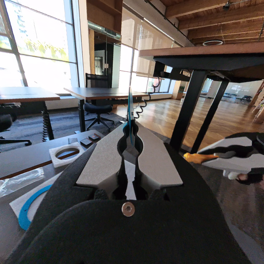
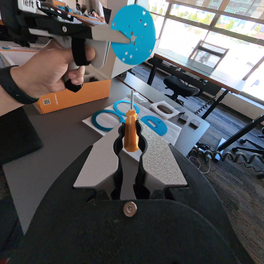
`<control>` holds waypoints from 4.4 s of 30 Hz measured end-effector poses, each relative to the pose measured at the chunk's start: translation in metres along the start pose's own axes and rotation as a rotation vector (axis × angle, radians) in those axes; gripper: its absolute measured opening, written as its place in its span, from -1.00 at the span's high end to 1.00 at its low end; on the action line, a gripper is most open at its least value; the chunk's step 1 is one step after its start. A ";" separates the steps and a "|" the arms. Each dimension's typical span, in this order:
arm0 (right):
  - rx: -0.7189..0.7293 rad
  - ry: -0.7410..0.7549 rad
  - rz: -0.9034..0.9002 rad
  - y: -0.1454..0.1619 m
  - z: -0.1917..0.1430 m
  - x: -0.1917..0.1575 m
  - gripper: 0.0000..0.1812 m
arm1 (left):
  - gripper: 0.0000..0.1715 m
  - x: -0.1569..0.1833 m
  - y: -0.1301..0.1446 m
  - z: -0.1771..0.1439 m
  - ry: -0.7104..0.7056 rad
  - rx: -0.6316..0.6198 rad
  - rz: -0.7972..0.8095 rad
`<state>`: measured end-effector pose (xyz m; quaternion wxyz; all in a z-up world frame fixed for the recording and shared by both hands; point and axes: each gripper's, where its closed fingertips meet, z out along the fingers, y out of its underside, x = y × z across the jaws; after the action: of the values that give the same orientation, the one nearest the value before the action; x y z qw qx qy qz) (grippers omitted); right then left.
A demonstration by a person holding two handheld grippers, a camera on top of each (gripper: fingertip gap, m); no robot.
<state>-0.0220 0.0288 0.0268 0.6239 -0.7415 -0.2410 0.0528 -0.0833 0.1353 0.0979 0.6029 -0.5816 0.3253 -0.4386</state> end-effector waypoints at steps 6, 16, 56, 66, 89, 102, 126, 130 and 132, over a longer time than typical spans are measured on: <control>-0.030 0.192 0.071 -0.142 -0.095 0.078 0.84 | 0.97 0.072 -0.095 0.033 0.126 -0.142 -0.086; -0.008 0.701 0.004 -0.267 -0.448 0.234 0.85 | 0.98 0.329 -0.272 0.182 0.551 -0.058 -0.079; -0.038 -0.409 0.025 -0.077 -0.612 0.630 1.00 | 0.98 0.570 -0.212 0.553 0.047 -0.277 -0.195; -0.262 -0.610 0.066 -0.022 -0.633 0.633 0.49 | 0.98 0.596 -0.230 0.622 -0.081 -0.142 0.076; -0.357 -0.573 -0.033 -0.004 -0.642 0.627 0.81 | 0.99 0.559 -0.211 0.617 -0.104 -0.195 -0.024; -0.103 -0.559 0.001 -0.037 -0.647 0.654 0.81 | 0.98 0.558 -0.218 0.615 -0.171 -0.177 0.064; -0.104 -0.520 -0.015 -0.037 -0.645 0.660 0.81 | 0.98 0.550 -0.214 0.614 -0.201 -0.191 0.062; -0.104 -0.516 -0.032 -0.037 -0.645 0.659 0.81 | 0.98 0.549 -0.214 0.614 -0.206 -0.192 0.059; -0.109 -0.514 -0.041 -0.036 -0.645 0.659 0.81 | 0.98 0.548 -0.214 0.613 -0.211 -0.190 0.060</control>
<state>0.7905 -0.2690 0.3467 0.5024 -0.7311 -0.4092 0.2138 0.6592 -0.0933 0.4419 0.5886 -0.6690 0.3176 -0.3241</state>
